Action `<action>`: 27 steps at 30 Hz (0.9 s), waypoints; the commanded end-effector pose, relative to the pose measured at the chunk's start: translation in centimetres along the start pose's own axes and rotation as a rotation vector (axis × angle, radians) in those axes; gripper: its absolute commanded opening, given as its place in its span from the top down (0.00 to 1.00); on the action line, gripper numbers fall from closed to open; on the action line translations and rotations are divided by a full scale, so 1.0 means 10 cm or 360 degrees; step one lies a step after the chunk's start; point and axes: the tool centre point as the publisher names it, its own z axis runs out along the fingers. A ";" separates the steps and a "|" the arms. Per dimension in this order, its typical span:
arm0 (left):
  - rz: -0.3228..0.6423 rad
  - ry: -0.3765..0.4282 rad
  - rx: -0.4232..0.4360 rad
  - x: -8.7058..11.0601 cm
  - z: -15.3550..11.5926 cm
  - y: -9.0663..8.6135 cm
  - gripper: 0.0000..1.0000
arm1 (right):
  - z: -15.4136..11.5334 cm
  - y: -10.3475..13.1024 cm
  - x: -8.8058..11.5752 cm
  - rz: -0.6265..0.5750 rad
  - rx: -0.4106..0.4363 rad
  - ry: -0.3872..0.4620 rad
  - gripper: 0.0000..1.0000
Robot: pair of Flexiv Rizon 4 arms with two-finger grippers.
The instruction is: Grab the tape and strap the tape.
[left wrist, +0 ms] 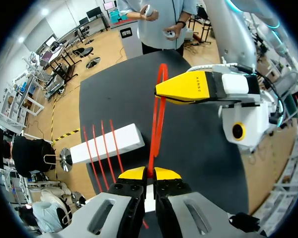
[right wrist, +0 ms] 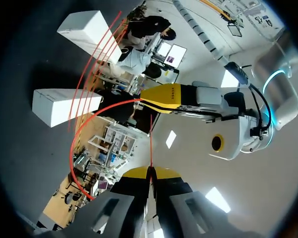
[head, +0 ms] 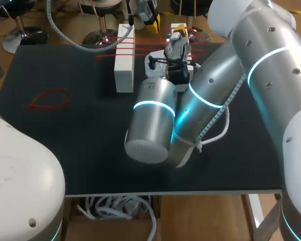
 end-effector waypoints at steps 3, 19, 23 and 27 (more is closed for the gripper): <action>-0.0002 0.0005 -0.0006 0.00 -0.01 -0.01 1.00 | 0.03 0.04 -0.06 -0.0007 0.0020 0.0007 1.00; -0.0002 0.0005 -0.0006 0.00 -0.01 -0.01 1.00 | 0.01 0.19 -0.05 -0.0029 0.0043 0.0002 1.00; -0.0002 0.0005 -0.0006 0.00 -0.01 -0.01 1.00 | 0.02 0.21 -0.04 -0.0041 0.0052 0.0000 1.00; -0.0002 0.0005 -0.0006 0.00 -0.01 -0.01 1.00 | 0.03 0.23 -0.03 -0.0049 0.0056 -0.0002 1.00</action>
